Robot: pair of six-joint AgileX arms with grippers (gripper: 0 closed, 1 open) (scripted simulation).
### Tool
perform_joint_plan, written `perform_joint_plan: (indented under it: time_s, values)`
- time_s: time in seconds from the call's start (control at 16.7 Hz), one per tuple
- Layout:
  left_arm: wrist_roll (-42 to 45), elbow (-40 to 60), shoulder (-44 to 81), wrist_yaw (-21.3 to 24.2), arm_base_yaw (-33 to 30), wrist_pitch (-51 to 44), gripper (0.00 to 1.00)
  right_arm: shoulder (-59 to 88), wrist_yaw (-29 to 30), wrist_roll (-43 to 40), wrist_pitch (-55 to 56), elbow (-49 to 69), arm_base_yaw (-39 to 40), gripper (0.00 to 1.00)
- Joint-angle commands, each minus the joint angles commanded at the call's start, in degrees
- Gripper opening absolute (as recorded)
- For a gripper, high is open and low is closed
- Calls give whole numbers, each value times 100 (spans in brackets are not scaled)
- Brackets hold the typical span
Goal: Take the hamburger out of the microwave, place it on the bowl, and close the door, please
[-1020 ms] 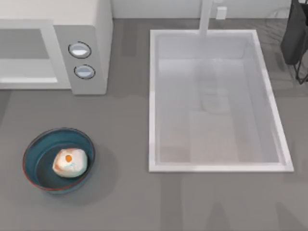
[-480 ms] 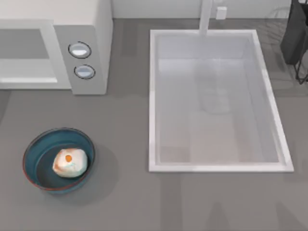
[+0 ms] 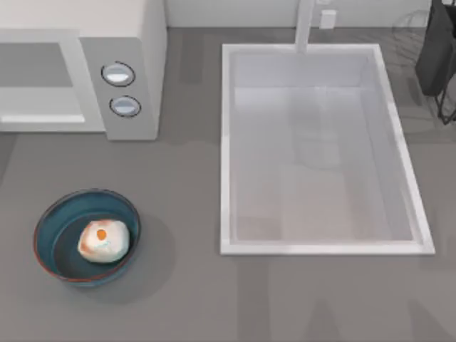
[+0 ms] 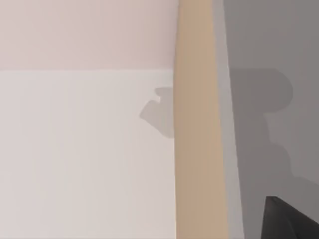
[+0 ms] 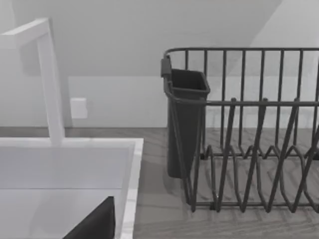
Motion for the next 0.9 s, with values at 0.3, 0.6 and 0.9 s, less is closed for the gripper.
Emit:
perform_joint_plan:
  time_s: [0.3,0.6,0.9]
  values:
    - [-231,-411,-398,-102,-232,202,0,0,0,0,0,0,0,100]
    - [-842,-1750,-1403,-374,-784,805,0,0,0,0,0,0,0,100]
    - [-1093,-2204,-1806,-483,-1008,1056,0,0,0,0,0,0,0,100]
